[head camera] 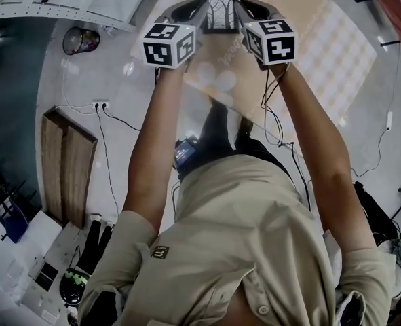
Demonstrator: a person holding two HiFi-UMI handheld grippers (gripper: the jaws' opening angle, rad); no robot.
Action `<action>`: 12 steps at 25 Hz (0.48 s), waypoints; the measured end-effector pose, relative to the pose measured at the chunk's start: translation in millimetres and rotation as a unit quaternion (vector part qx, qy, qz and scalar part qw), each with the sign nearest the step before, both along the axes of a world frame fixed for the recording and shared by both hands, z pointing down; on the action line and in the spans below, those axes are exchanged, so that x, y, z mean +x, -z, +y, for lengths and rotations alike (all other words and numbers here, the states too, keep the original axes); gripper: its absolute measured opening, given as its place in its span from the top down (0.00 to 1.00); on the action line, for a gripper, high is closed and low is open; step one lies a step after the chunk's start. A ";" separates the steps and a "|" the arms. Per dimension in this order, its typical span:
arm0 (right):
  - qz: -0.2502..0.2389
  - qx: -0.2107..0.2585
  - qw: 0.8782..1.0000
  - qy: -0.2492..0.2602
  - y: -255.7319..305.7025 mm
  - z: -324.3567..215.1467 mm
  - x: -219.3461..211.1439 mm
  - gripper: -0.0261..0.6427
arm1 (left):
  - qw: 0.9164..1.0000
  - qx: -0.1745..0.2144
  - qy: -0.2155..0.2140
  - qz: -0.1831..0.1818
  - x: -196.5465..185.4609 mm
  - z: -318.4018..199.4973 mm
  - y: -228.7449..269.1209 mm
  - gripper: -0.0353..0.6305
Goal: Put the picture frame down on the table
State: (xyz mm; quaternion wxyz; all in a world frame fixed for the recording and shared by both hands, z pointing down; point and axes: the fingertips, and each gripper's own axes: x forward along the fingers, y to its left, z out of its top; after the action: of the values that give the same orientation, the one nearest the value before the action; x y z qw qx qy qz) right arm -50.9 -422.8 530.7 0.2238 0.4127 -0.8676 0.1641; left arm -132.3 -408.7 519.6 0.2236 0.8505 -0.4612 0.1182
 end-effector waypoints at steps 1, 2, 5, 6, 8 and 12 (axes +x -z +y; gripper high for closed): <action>-0.004 0.013 1.000 0.004 11.4 1.1 -0.4 0.90 | 1.000 0.015 -0.002 0.001 0.7 1.5 11.1 0.86; -0.008 0.027 1.000 0.007 24.0 3.4 -0.1 0.90 | 1.000 0.031 -0.005 0.002 1.9 4.3 23.3 0.87; -0.025 0.064 0.998 0.015 55.0 14.7 -3.8 0.91 | 0.997 0.076 -0.011 0.006 -0.3 16.9 53.0 0.89; -0.031 0.076 0.996 0.019 56.8 16.1 -10.8 0.92 | 0.996 0.090 -0.013 0.005 -7.0 18.8 53.9 0.90; -0.045 0.097 0.994 0.029 47.6 14.5 -31.4 0.92 | 0.994 0.111 -0.014 0.000 -27.3 18.2 41.3 0.91; -0.074 0.135 0.987 0.048 53.8 18.5 -52.7 0.92 | 0.989 0.143 -0.015 -0.009 -50.6 23.7 37.8 0.91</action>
State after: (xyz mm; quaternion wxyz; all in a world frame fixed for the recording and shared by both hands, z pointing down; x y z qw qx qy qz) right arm -103.6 -404.3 476.9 0.1089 0.3840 -0.9146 0.0651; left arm -182.8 -385.1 481.8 0.0932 0.8796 -0.4623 0.0621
